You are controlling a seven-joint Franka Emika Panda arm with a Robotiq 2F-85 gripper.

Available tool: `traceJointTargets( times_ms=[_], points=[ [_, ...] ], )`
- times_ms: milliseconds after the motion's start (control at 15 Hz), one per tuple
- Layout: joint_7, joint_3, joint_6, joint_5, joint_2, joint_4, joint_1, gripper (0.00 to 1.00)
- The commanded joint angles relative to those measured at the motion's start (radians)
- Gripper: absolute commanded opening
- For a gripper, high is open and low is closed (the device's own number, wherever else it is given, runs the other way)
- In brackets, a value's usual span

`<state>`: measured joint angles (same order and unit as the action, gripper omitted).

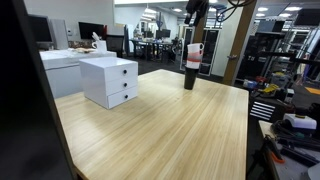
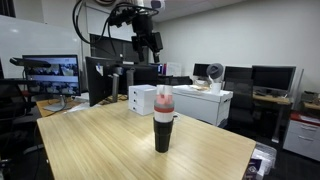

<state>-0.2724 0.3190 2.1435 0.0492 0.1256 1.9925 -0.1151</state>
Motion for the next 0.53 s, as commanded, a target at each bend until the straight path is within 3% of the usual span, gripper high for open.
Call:
traceJointTargets(
  times_ms=[0,333,467],
  points=[
    [-0.078,-0.01,-0.018,0.081,-0.129,-0.133,-0.039,1.0],
    [-0.199,-0.039,-0.05,0.18,-0.256,-0.264,-0.092,1.0],
    [-0.198,-0.055,-0.079,0.167,-0.299,-0.315,-0.113,1.0]
  ],
)
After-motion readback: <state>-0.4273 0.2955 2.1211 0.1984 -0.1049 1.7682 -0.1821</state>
